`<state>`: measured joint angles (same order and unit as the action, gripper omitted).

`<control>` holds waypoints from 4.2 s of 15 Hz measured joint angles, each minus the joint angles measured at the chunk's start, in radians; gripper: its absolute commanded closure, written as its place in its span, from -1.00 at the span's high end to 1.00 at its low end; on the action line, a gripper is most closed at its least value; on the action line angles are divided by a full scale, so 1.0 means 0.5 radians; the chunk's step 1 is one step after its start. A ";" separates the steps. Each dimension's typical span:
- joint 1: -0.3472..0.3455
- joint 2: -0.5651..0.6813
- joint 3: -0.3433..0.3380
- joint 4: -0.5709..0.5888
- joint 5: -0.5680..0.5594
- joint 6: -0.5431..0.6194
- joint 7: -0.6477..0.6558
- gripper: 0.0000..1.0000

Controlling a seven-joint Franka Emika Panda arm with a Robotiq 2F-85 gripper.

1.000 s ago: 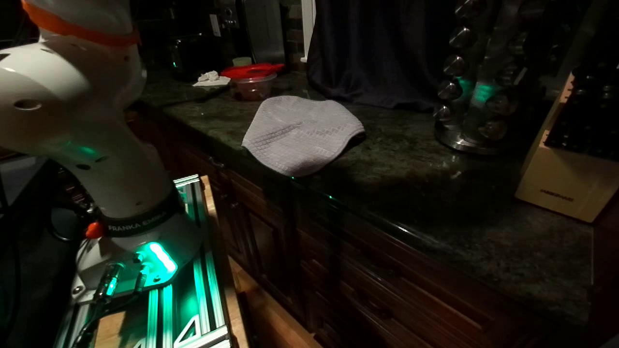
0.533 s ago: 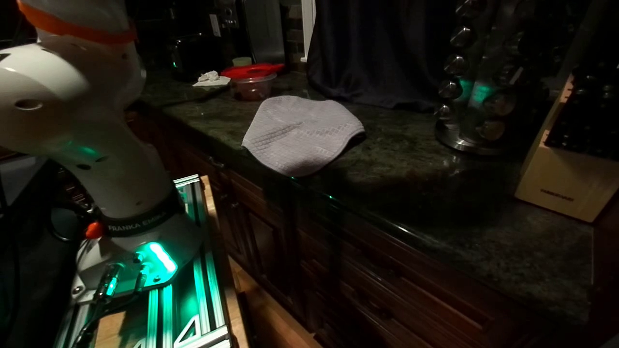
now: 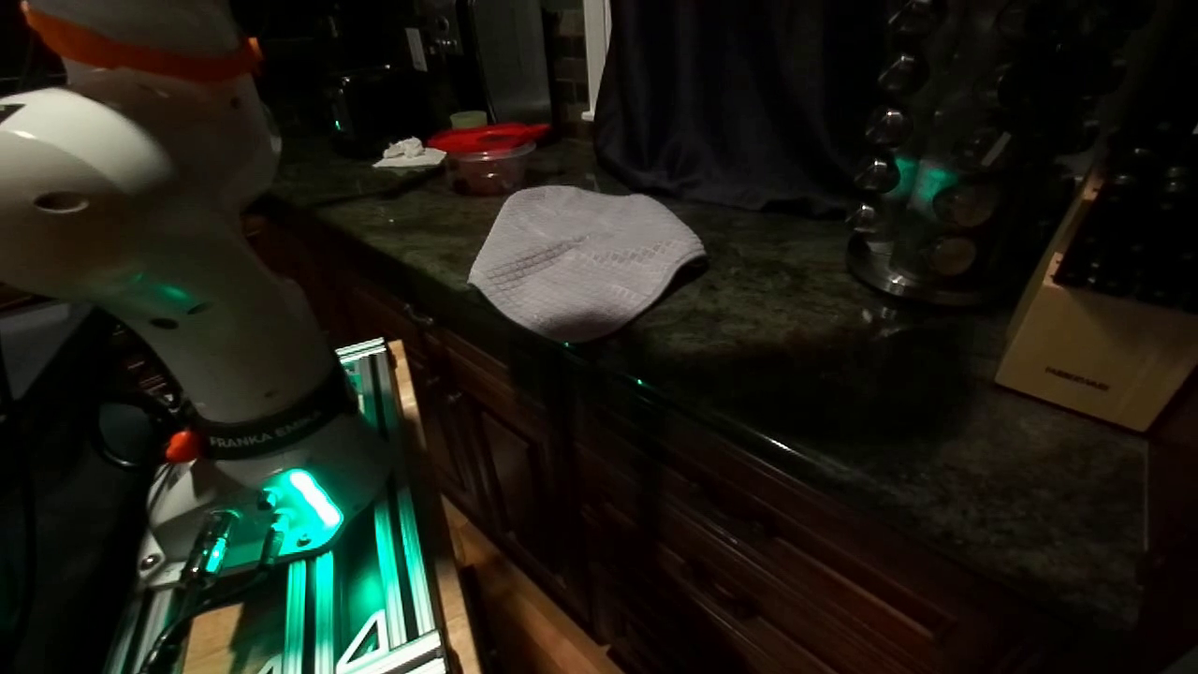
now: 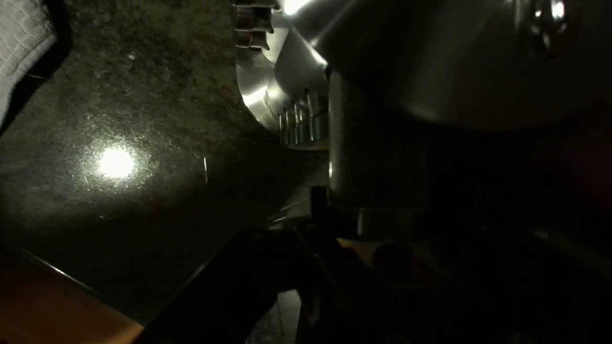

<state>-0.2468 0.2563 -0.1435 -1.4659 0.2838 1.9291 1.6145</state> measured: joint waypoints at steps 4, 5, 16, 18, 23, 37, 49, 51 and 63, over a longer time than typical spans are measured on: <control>0.044 -0.060 -0.038 -0.095 0.000 0.061 0.084 -0.50; 0.049 -0.069 -0.041 -0.109 0.000 0.069 0.086 -0.50; 0.052 -0.078 -0.067 -0.116 -0.002 0.070 -0.089 -0.50; 0.060 -0.089 -0.072 -0.130 -0.011 0.070 -0.025 -0.50; 0.100 -0.157 -0.075 -0.223 -0.075 0.127 0.181 -0.50; 0.139 -0.287 -0.074 -0.400 -0.148 0.192 0.615 -0.50; 0.128 -0.332 -0.093 -0.428 -0.259 0.142 0.365 -0.50; 0.131 -0.330 -0.091 -0.429 -0.314 0.164 0.300 -0.50; 0.155 -0.335 -0.087 -0.443 -0.509 0.224 0.234 -0.50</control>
<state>-0.1694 0.0888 -0.1868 -1.6872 0.0292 2.0412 1.7314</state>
